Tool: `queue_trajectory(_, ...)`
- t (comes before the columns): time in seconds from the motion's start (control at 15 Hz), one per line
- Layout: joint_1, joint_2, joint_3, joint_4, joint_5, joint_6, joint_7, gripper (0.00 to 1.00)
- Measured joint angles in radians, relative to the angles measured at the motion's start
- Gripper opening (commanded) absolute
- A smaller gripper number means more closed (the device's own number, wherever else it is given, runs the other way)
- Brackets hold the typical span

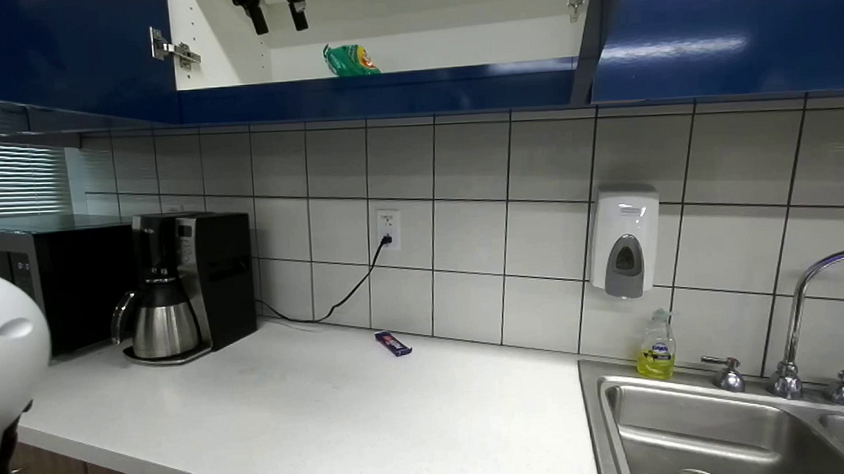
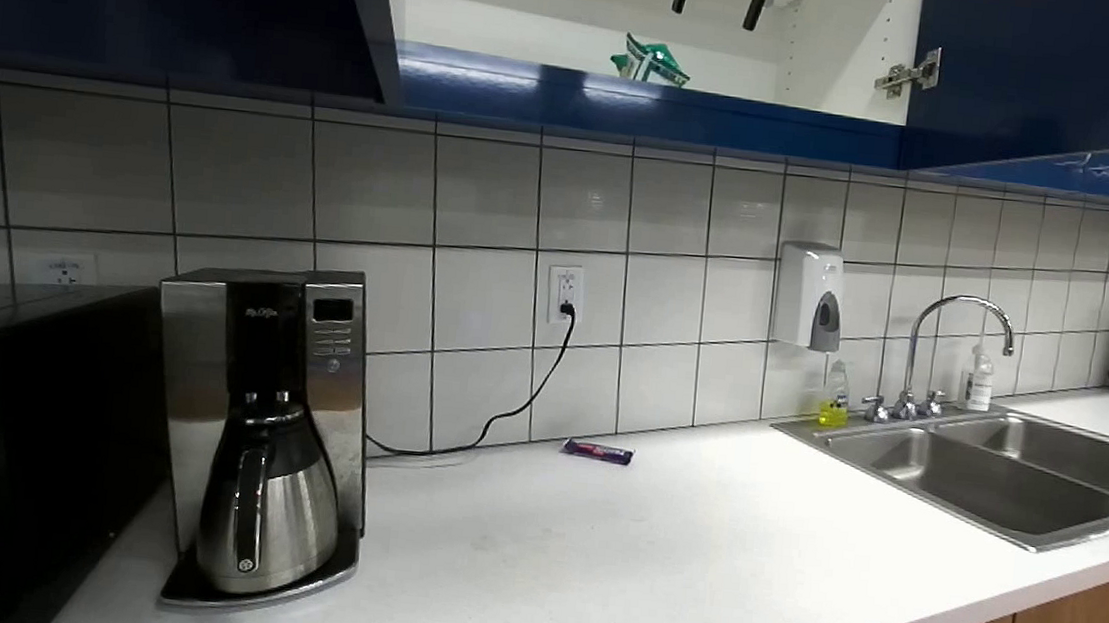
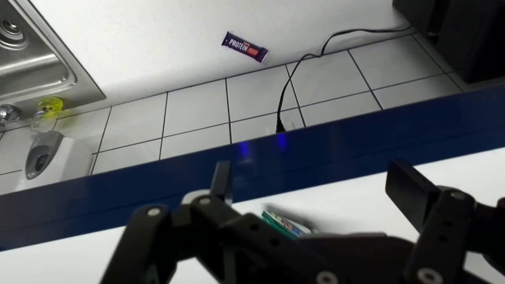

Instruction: Put the green packet in the open upper cabinet.

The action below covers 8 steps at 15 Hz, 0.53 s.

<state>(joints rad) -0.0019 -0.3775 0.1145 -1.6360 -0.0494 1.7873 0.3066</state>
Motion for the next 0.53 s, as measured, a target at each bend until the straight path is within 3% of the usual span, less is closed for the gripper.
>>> queue_trajectory(0.53, 0.022, -0.134, -0.029, -0.264, 0.082, -0.039, -0.077, 1.00)
